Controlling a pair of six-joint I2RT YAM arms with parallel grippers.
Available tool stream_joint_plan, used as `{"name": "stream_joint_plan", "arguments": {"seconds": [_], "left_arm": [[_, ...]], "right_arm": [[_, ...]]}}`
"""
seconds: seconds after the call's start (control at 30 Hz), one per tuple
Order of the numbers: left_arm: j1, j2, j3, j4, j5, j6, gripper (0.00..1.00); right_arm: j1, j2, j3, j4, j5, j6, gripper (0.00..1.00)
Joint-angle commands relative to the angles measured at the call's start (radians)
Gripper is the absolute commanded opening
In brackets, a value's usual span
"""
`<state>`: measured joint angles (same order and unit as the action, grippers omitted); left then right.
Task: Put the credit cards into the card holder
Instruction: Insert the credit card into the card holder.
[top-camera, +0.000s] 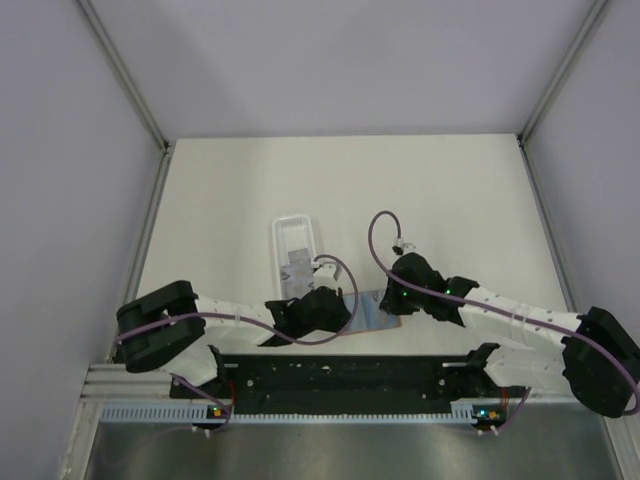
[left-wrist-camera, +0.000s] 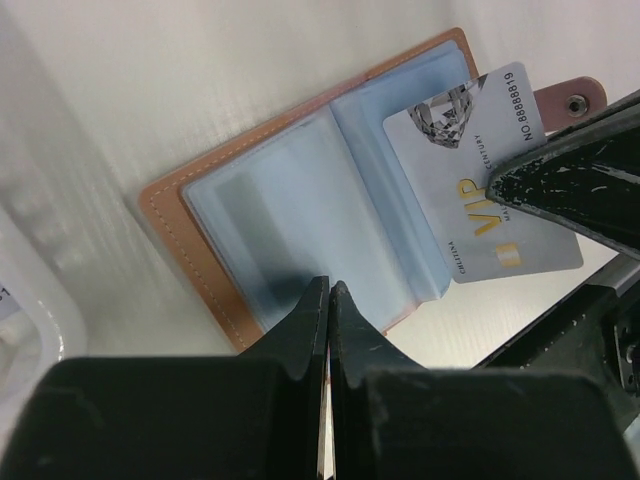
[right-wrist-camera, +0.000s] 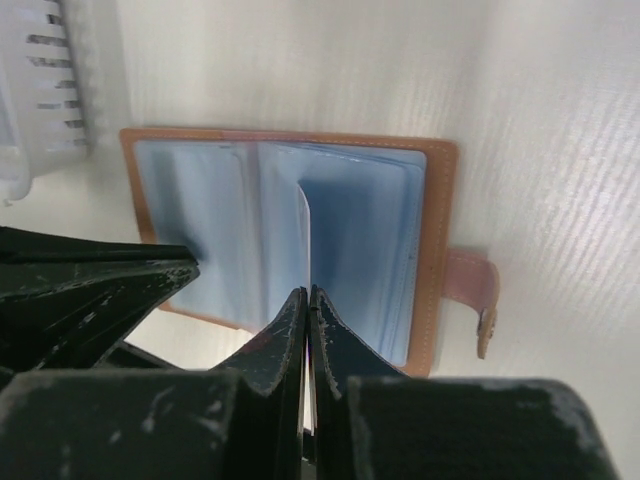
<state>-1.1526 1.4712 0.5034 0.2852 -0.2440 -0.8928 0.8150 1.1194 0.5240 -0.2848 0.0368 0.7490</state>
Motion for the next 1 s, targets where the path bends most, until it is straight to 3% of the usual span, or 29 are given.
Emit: {"name": "stream_joint_plan", "arguments": {"seconds": [0.0, 0.17, 0.3, 0.53, 0.73, 0.97], "left_arm": [[0.002, 0.02, -0.014, 0.035, 0.014, -0.023, 0.0], [0.002, 0.0, -0.049, 0.031, 0.005, -0.031, 0.0], [0.002, -0.018, -0.055, 0.008, 0.0, -0.025, 0.0], [0.002, -0.086, -0.074, -0.023, -0.015, -0.024, 0.0], [0.002, -0.144, -0.089, -0.054, -0.043, -0.02, 0.0], [0.002, -0.138, -0.097, -0.06, -0.043, -0.026, 0.0]], "right_arm": [[0.0, 0.023, 0.044, -0.111, 0.116, -0.043, 0.0], [-0.002, -0.006, 0.086, -0.247, 0.273, -0.076, 0.0], [0.0, -0.052, 0.113, -0.249, 0.265, -0.082, 0.0], [0.001, -0.161, -0.002, 0.044, 0.04, -0.048, 0.0], [0.001, -0.106, -0.053, 0.183, -0.08, -0.019, 0.0], [0.001, -0.049, -0.09, 0.276, -0.112, -0.011, 0.0]]}}
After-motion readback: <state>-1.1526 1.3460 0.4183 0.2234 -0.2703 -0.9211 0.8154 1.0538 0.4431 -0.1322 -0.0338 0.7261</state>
